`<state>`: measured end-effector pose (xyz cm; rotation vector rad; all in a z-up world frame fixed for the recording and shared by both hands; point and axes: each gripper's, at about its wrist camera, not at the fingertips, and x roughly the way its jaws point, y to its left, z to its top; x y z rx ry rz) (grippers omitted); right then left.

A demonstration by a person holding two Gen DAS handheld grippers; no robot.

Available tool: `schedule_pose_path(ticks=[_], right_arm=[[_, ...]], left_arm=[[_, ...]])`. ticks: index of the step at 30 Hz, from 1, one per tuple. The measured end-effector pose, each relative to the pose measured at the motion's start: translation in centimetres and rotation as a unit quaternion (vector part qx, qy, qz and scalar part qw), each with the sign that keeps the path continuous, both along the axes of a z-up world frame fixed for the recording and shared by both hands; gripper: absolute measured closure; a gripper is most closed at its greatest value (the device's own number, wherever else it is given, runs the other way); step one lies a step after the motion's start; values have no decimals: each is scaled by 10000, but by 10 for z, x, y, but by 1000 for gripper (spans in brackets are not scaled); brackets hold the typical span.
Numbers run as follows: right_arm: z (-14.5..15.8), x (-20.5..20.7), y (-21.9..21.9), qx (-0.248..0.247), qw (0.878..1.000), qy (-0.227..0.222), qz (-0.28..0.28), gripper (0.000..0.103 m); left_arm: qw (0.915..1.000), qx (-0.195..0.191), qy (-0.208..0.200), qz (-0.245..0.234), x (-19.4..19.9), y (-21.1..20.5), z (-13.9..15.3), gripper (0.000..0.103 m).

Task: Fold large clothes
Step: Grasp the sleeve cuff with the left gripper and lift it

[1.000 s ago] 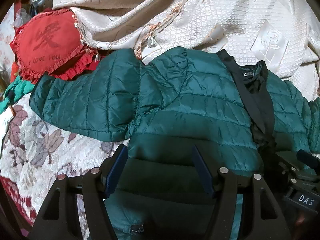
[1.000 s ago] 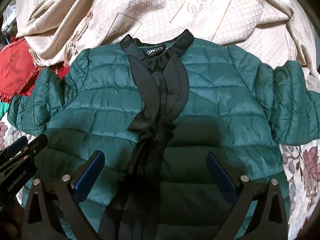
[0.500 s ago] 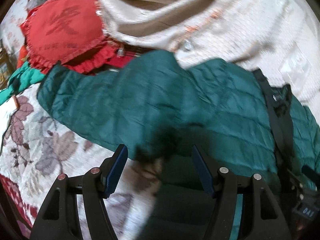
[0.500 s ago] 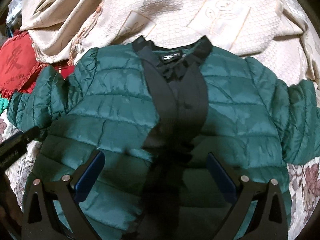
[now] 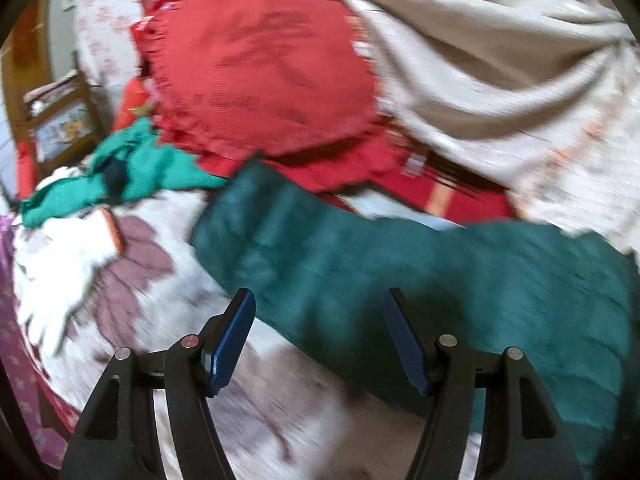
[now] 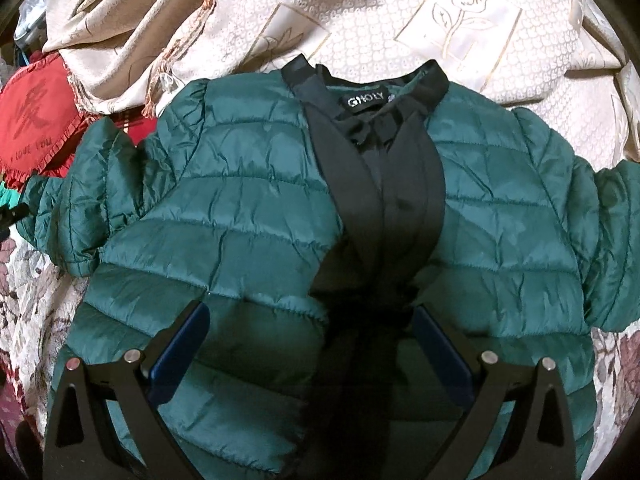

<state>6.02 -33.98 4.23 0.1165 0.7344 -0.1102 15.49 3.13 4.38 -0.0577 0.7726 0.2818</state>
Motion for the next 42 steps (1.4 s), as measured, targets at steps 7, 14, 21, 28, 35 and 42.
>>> schedule_pose_path(ticks=[7,14,21,28,35,42], right_arm=[[-3,-1,1,-1,9999,128,45,0],[-5,3,7,-3,9998,184,99,0],[-11,9,20,-50,9992,300,269,0],[-8,7,17,-31,9993,302,235,0],[-5,-3,12,-53,9994,269,211,0],[2,-22,-2,-83,9996,224,123,0]], left_arm=[[9969,139,59,766,39,61,-15,54],[9940,215,229,1052,67,86,-36,54],[9945,261,281,979,82,88,-50,72],[9984,-187,133,516,62,65,-32,103],[9977,-518,-331,-296,12,13,23,103],[9902,-727,-551,-1056,-25,-45,65,103]])
